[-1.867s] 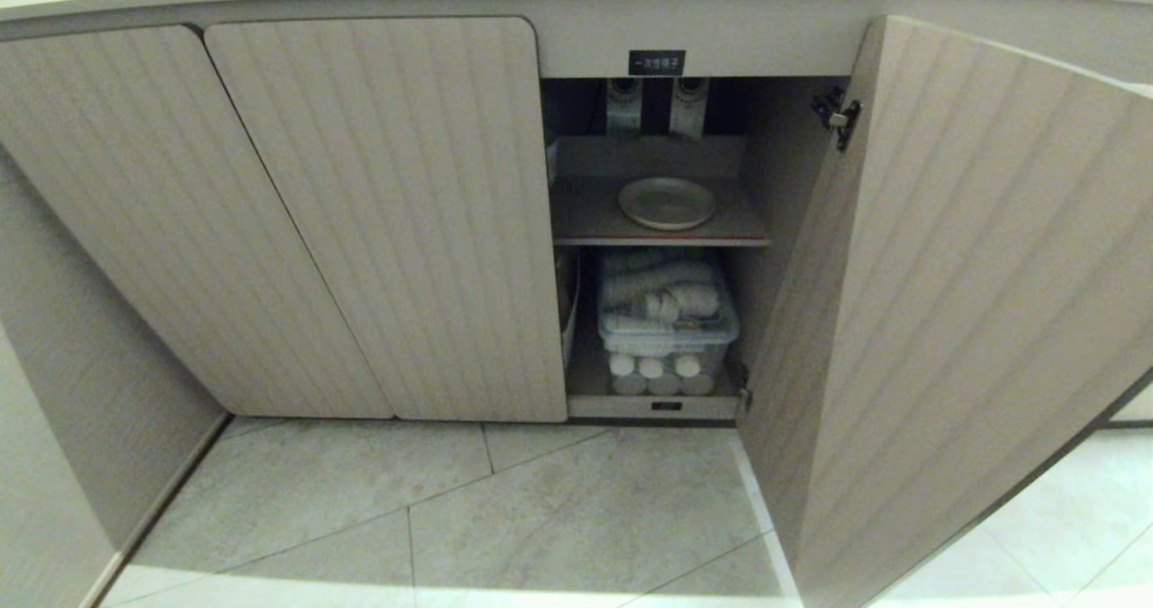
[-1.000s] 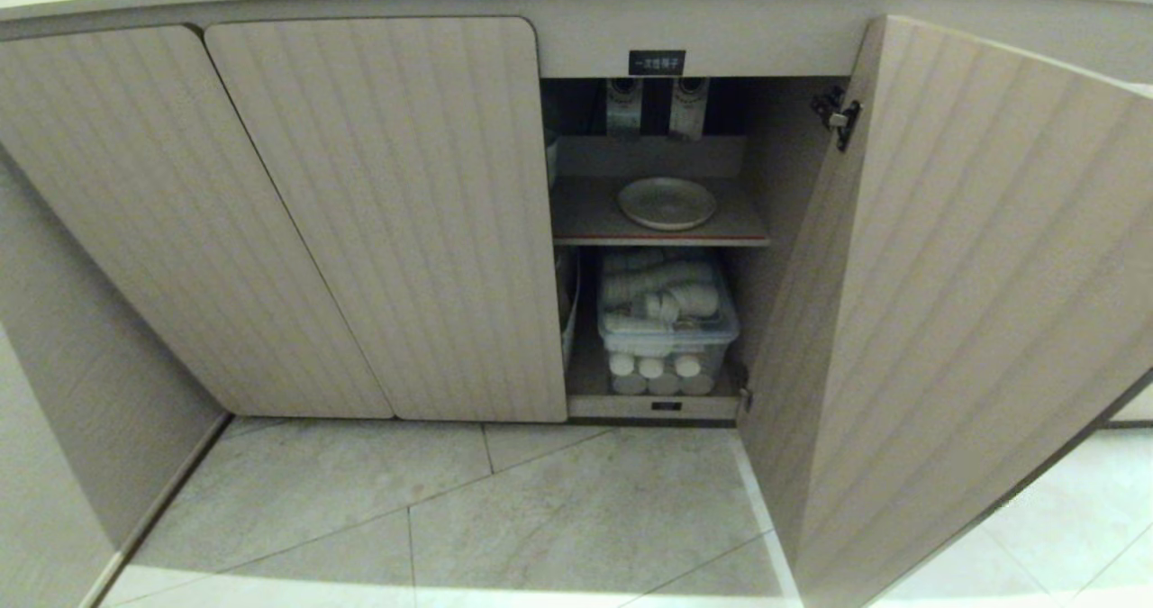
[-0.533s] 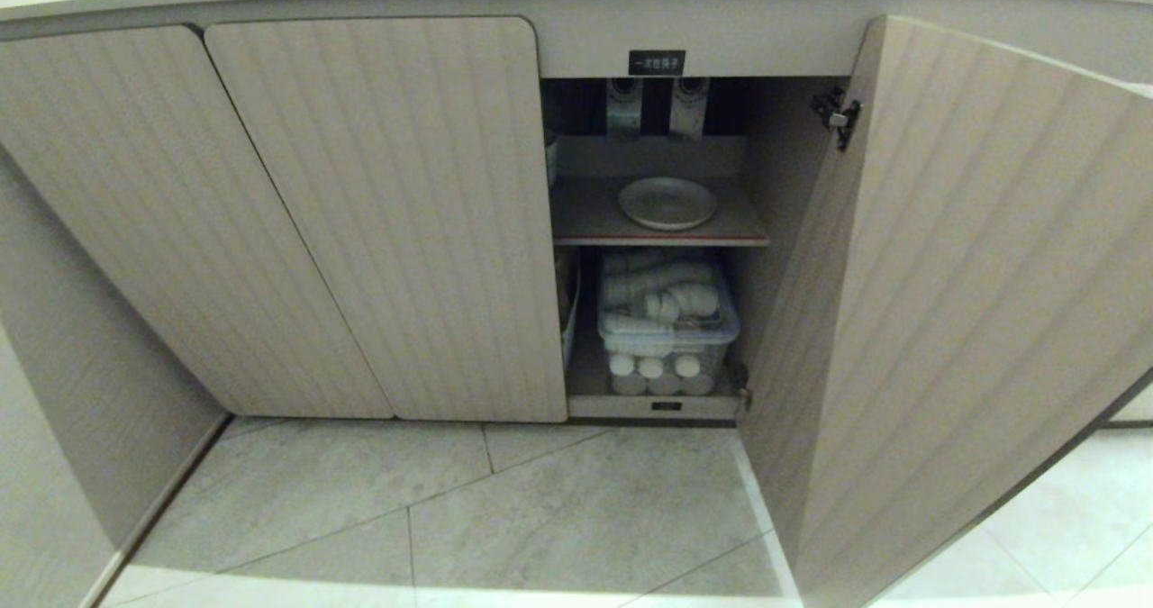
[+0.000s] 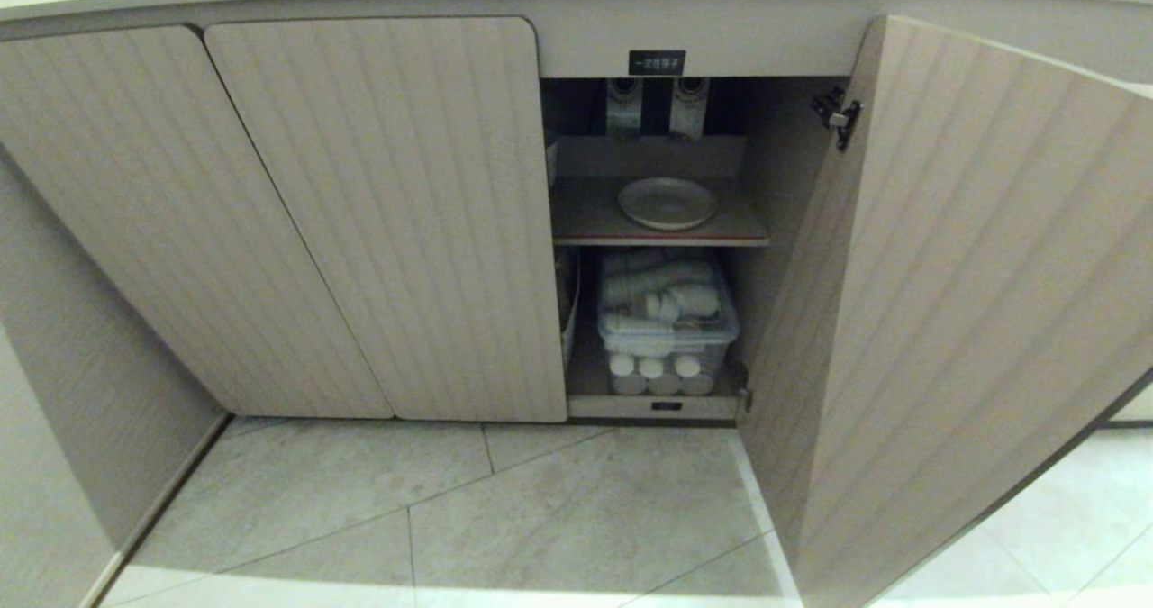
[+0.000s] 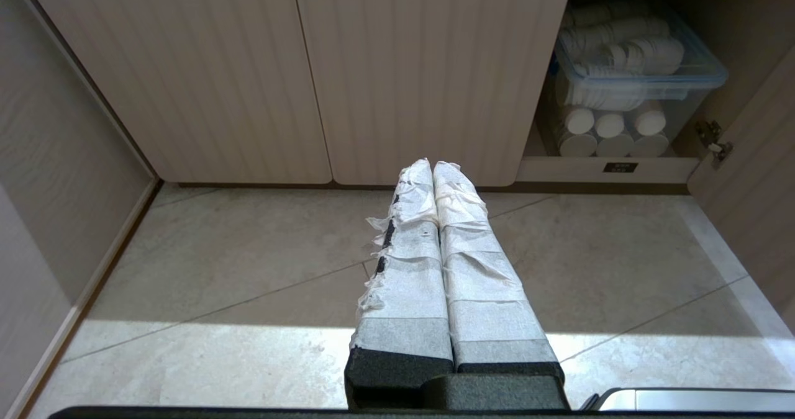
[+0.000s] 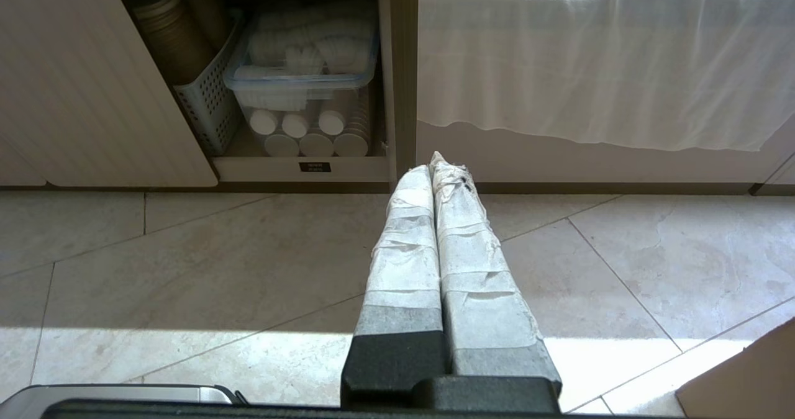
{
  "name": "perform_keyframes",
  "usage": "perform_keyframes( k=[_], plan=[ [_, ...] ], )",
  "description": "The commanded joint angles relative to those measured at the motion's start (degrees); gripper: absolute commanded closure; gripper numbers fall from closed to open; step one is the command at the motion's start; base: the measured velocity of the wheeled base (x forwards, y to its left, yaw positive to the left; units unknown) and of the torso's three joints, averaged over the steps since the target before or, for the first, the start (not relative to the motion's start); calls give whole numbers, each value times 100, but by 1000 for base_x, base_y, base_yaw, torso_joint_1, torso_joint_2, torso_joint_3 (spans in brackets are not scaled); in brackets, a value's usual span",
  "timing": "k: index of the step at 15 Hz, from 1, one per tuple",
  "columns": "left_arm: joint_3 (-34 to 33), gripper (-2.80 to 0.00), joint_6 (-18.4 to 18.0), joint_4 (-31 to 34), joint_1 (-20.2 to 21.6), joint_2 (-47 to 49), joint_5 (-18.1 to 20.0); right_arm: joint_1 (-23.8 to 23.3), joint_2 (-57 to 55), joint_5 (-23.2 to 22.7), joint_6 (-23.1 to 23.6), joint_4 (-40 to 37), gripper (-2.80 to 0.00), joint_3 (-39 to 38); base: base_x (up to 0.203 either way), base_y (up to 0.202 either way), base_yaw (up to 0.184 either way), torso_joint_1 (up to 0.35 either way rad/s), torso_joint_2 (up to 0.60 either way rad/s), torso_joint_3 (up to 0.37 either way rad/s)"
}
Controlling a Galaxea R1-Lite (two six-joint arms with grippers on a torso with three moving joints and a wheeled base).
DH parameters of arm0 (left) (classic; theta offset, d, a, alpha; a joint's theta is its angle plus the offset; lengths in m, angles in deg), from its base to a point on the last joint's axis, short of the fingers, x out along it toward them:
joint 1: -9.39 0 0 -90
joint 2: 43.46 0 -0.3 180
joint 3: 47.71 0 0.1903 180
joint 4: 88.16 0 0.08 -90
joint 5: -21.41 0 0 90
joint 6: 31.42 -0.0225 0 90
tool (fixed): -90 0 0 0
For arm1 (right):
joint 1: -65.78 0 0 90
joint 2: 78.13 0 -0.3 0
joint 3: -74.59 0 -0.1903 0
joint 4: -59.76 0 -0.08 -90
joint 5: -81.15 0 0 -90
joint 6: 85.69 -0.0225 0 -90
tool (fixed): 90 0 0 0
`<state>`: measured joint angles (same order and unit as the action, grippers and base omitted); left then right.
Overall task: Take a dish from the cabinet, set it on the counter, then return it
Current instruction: Take the plate from the cabinet
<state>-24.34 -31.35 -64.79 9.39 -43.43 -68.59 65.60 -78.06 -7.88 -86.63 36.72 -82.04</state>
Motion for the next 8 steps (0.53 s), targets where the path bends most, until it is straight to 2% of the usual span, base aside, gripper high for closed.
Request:
perform_keyframes(
  k=[1,8],
  plan=[
    [0,0,2,0,0,-2,0,1,-7,0,-2,2,0,0,0,0,0,0,0,0],
    [0,0,-6,0,0,-2,0,1,-7,0,-2,2,0,0,0,0,0,0,0,0]
  ],
)
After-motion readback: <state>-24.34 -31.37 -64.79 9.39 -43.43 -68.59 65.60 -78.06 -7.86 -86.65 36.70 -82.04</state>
